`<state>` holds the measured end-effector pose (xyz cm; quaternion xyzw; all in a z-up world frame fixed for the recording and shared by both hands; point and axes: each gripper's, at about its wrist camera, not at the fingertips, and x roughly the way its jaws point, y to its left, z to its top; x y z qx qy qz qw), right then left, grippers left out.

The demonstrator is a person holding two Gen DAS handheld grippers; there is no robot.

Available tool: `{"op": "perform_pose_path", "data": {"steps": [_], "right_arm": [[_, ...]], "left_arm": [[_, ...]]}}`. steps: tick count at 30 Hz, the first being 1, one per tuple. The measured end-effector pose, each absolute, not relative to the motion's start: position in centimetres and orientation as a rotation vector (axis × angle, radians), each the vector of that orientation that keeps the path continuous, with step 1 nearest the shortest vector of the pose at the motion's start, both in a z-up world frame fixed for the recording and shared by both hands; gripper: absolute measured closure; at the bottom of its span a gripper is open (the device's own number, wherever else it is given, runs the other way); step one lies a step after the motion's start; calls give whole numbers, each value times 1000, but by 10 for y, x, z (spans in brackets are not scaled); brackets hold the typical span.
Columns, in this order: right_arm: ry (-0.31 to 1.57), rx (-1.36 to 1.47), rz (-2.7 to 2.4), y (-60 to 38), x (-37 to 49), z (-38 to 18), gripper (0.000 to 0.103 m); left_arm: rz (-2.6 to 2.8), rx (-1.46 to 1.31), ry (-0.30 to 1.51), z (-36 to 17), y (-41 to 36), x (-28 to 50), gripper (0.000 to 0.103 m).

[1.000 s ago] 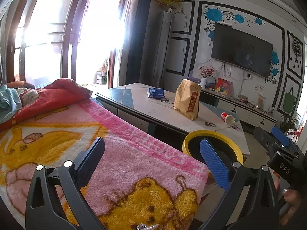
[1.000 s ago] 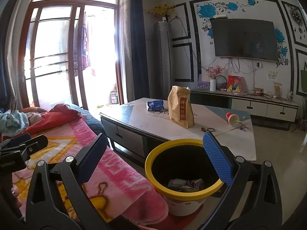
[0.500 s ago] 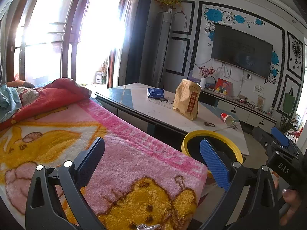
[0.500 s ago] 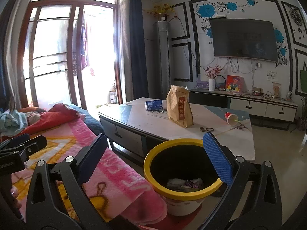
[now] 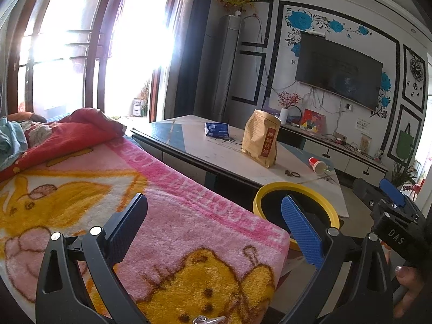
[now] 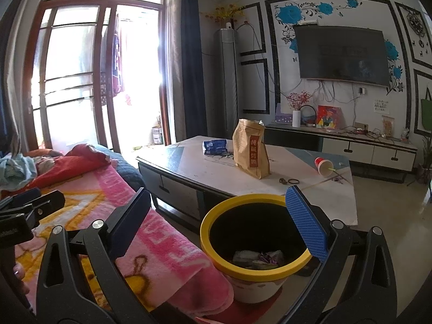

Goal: Collect trash

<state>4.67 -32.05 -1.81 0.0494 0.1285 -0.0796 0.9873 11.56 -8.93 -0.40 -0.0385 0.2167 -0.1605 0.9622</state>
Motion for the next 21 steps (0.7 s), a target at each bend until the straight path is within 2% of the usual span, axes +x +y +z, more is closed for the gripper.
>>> {"op": "perform_pose_path", "data": {"steps": [16,21], "right_arm": [[252,86,-147,-328,44,-18,11],[244,69,-18,-295,58,-8,11]], "left_arm": [[-305,-80,453,-8,-86,115,6],[-246,-153,493,-15,-46,106,6]]}}
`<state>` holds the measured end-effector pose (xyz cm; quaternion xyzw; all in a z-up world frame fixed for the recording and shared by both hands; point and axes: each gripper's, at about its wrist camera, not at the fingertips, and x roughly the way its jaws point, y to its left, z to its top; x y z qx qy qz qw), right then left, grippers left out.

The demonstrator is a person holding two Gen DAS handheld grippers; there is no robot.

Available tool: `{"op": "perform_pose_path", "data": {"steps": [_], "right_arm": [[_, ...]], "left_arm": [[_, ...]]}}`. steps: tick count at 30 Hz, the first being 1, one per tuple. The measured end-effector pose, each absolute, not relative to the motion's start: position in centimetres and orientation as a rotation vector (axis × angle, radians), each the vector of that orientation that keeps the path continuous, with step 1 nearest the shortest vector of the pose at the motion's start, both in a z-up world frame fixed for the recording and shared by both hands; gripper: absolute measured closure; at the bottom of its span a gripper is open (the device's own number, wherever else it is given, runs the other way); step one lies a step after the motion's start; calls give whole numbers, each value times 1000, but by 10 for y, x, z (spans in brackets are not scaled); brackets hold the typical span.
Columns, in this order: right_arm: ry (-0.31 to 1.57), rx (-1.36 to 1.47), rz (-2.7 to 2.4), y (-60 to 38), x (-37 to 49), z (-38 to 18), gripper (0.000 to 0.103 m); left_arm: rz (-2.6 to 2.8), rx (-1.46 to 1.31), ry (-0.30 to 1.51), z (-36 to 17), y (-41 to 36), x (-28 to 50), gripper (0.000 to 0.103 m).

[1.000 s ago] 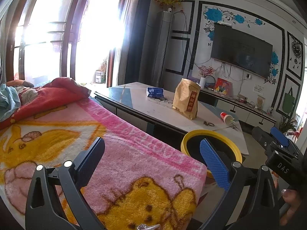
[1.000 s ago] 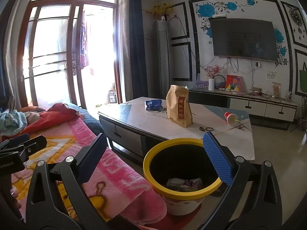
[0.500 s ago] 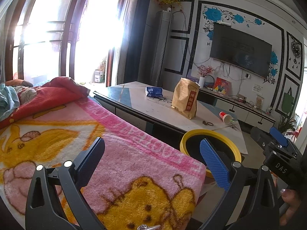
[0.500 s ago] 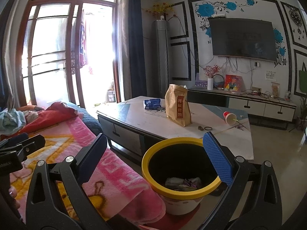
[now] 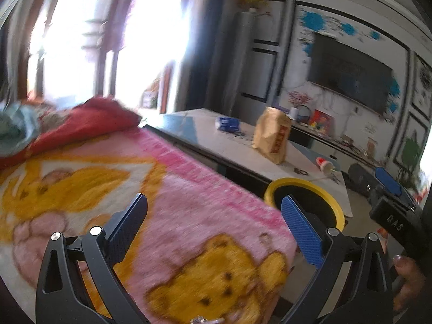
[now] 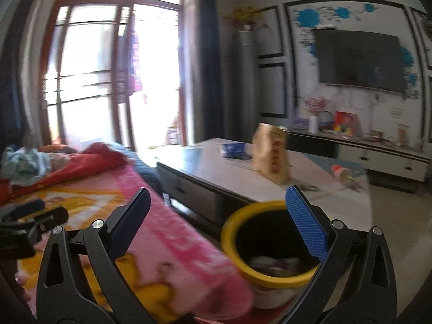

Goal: Collect trash

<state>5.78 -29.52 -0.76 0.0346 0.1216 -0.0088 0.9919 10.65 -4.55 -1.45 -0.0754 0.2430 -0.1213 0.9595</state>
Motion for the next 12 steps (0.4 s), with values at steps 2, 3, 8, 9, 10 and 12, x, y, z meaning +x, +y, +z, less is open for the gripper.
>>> {"op": "perform_pose_path", "data": {"steps": [2,3,8,9,10,12], "right_arm": [[252,70,104,-265,68,0,11],[258,66,166,-249,73,3,11],[372,6,587,-112,95,10,11],[423,-37,683,-76,98,6,11],[489,-72,770,-41,100,0,11],[638,-127,924,36,98,-23,11]], "left_arm": [[-157,-216,526,-19,-7,104,6],[-68,-254,543,-23,25,102,6],[425,-347,621,-44,186,75,6],[538,-373,635,-49,225,65,6],[629,-384,657,-55,256,57,6],[779,-405,697,-66,313,42,6]]}}
